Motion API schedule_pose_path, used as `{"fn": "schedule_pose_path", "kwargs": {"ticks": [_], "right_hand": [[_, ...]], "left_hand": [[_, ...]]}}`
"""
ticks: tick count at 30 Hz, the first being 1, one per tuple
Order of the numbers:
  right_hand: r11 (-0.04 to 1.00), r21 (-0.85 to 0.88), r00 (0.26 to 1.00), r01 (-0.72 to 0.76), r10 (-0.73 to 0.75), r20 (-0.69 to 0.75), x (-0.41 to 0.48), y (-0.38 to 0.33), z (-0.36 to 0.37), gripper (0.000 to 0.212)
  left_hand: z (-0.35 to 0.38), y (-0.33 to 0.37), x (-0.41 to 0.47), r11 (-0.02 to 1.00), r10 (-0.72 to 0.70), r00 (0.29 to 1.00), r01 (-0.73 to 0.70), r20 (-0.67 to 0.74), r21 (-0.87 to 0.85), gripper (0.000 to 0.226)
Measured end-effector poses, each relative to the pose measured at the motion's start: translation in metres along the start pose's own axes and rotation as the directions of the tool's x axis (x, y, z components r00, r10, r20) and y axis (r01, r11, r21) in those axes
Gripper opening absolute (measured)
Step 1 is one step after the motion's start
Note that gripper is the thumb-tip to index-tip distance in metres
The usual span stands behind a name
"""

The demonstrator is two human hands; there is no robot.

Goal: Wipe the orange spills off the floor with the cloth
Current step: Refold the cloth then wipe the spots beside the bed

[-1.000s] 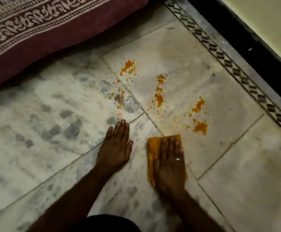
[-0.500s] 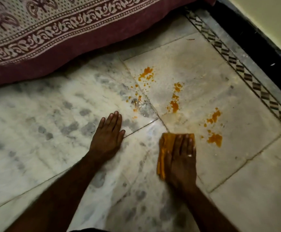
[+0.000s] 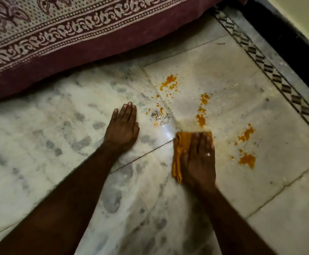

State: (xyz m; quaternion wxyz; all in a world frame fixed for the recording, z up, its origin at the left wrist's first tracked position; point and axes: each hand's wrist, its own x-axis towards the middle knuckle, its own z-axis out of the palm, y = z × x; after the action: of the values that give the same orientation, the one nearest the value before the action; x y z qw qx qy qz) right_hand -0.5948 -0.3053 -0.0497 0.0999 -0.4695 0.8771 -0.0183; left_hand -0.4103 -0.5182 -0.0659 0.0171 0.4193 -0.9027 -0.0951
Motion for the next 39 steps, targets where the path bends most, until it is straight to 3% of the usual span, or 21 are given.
{"fn": "schedule_pose_path", "kwargs": {"ticks": [2, 4, 7, 9, 14, 18, 21, 24, 26, 30, 34, 39], "right_hand": [[0.999, -0.042, 1.000, -0.019, 0.018, -0.025, -0.038, -0.012, 0.010, 0.070], [0.997, -0.006, 0.997, 0.072, -0.072, -0.016, -0.050, -0.040, 0.018, 0.070], [0.968, 0.026, 0.968, 0.249, -0.247, -0.037, -0.015, -0.081, 0.018, 0.069], [0.961, 0.031, 0.960, 0.277, -0.275, -0.042, 0.035, -0.091, 0.012, 0.069], [0.993, -0.030, 0.993, 0.115, -0.115, 0.002, 0.104, -0.035, -0.006, 0.074], [0.998, -0.046, 0.997, -0.034, 0.030, -0.074, 0.037, -0.019, -0.002, 0.070], [0.994, -0.022, 0.994, 0.104, -0.105, -0.038, 0.010, -0.063, 0.010, 0.069], [0.966, 0.007, 0.964, 0.260, -0.258, -0.070, 0.059, -0.102, 0.012, 0.067], [0.961, -0.014, 0.960, 0.277, -0.277, -0.043, 0.105, -0.108, 0.002, 0.067], [0.989, -0.031, 0.988, 0.146, -0.147, -0.036, 0.146, -0.069, -0.012, 0.070], [0.998, -0.031, 0.994, -0.062, 0.058, -0.097, 0.084, -0.047, -0.003, 0.068], [0.972, 0.022, 0.968, 0.235, -0.232, -0.095, 0.056, -0.114, 0.016, 0.066]], "left_hand": [[0.005, -0.001, 0.000, 1.000, -0.002, 1.000, 0.002, -0.031, 0.000, 0.065], [0.007, 0.000, -0.001, 1.000, -0.014, 0.999, 0.014, -0.046, -0.002, 0.065], [0.006, -0.002, 0.000, 0.999, -0.037, 0.998, 0.038, -0.047, 0.007, 0.066], [0.005, -0.002, 0.001, 0.999, -0.040, 0.997, 0.041, -0.060, 0.017, 0.066], [0.007, -0.003, 0.002, 0.999, -0.038, 0.998, 0.040, -0.059, 0.028, 0.065], [0.008, -0.001, 0.001, 0.999, -0.046, 0.997, 0.047, -0.063, 0.012, 0.065], [0.008, -0.001, 0.001, 0.999, -0.046, 0.996, 0.045, -0.072, -0.009, 0.065], [0.010, -0.003, 0.001, 0.999, -0.034, 0.994, 0.035, -0.105, 0.002, 0.064], [0.009, -0.002, 0.000, 0.999, -0.036, 0.992, 0.037, -0.118, 0.006, 0.063], [0.008, -0.003, 0.001, 0.999, -0.044, 0.996, 0.045, -0.084, 0.005, 0.065], [0.010, -0.002, 0.001, 0.999, -0.050, 0.993, 0.051, -0.110, 0.014, 0.065], [0.008, 0.000, 0.000, 0.996, -0.046, 0.987, 0.056, -0.156, 0.065, 0.065]]}}
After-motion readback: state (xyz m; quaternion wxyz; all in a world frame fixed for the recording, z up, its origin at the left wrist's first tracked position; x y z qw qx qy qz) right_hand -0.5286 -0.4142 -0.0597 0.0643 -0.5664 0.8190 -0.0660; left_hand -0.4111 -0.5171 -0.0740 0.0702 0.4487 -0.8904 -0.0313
